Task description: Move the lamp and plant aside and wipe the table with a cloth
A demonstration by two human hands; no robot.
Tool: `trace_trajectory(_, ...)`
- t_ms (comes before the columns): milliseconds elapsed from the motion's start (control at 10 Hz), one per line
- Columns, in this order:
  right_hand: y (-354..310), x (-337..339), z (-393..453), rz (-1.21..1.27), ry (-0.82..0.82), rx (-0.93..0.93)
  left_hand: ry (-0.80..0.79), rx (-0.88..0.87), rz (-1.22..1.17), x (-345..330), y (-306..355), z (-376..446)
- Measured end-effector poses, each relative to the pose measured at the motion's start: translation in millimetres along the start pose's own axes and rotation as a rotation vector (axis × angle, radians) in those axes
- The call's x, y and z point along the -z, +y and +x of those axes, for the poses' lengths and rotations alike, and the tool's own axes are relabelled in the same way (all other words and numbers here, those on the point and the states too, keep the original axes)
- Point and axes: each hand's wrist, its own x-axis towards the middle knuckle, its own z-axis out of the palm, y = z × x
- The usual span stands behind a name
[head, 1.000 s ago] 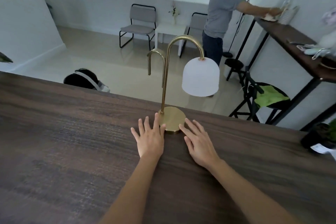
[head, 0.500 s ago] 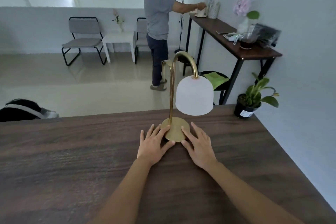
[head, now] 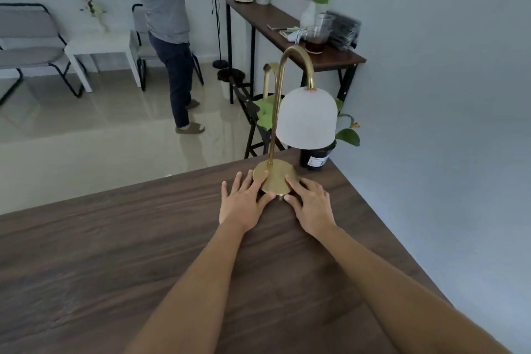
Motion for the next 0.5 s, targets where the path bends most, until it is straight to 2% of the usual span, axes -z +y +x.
trace_trajectory(400, 5.1, -6.7, 24.8, -0.072, 0.042, 0.0, 0.034, 0.059, 0.043, -9.5, 7.7, 25.2)
trace_trajectory(500, 5.1, -4.9, 10.4, -0.019, 0.086, -0.083, 0.036, 0.091, 0.024, -17.1, 16.2, 11.0)
